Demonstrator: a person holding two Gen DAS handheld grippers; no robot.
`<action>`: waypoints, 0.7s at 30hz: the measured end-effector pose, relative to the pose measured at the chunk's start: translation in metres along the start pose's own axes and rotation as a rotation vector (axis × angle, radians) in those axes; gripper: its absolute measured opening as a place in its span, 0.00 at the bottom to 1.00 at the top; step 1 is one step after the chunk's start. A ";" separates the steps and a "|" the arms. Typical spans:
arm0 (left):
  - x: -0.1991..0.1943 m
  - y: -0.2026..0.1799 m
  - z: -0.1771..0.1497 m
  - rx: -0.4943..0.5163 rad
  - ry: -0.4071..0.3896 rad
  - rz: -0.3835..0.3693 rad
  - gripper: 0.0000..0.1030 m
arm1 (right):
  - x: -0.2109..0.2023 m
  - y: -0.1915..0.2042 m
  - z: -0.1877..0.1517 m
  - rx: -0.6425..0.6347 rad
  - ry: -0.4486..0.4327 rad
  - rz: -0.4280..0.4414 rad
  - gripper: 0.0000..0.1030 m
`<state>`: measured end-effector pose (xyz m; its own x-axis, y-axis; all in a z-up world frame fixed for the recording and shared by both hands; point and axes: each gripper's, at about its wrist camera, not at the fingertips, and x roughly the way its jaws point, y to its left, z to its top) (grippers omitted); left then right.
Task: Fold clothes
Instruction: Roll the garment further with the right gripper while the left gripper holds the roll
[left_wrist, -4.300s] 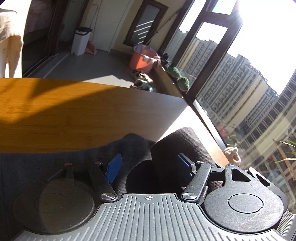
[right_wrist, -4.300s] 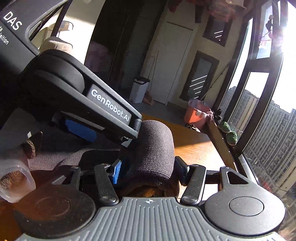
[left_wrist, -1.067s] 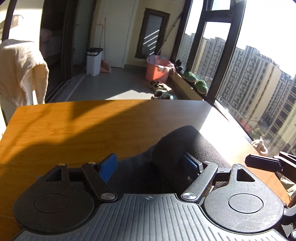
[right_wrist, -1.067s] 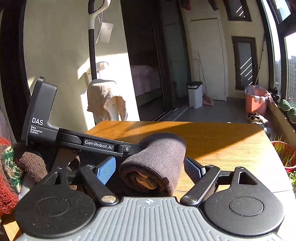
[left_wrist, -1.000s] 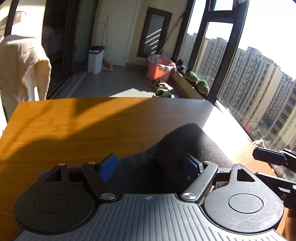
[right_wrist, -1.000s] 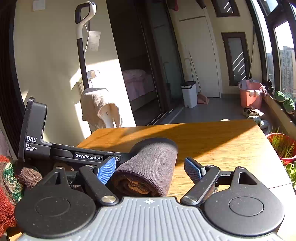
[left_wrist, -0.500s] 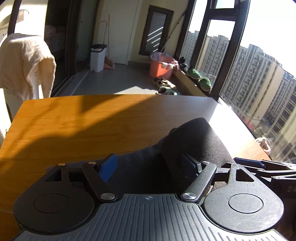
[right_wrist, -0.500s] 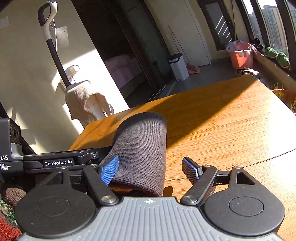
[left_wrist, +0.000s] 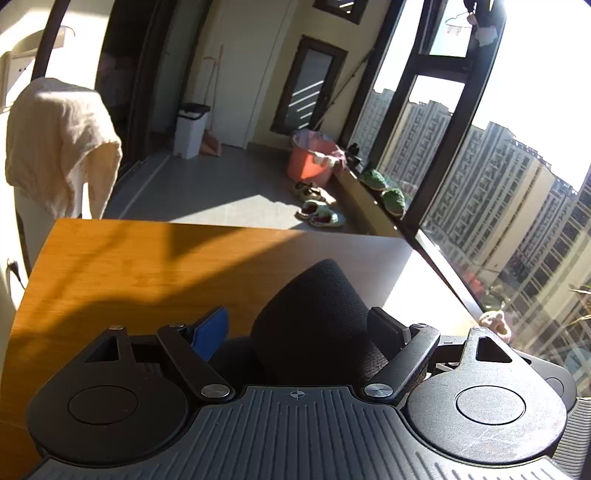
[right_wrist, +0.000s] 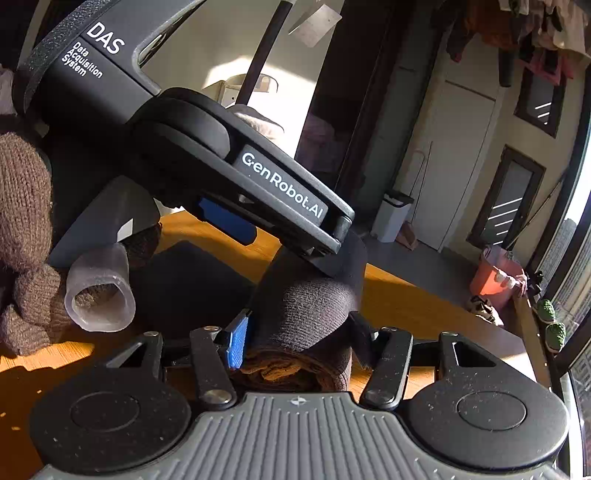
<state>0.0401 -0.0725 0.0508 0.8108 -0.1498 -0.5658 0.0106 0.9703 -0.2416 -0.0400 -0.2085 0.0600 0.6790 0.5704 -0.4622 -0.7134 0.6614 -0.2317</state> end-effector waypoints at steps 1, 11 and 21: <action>0.003 0.001 -0.002 0.010 0.003 0.029 0.84 | -0.001 -0.004 -0.002 0.032 -0.005 0.028 0.69; 0.004 0.044 -0.015 -0.054 0.026 0.091 0.86 | 0.035 -0.047 -0.025 0.505 0.051 0.221 0.82; 0.023 0.026 0.002 -0.057 0.043 0.041 0.86 | 0.017 -0.071 -0.025 0.286 0.044 0.084 0.48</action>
<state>0.0602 -0.0503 0.0333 0.7842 -0.1189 -0.6089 -0.0567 0.9636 -0.2612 0.0181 -0.2579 0.0470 0.6067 0.6116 -0.5078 -0.6850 0.7264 0.0564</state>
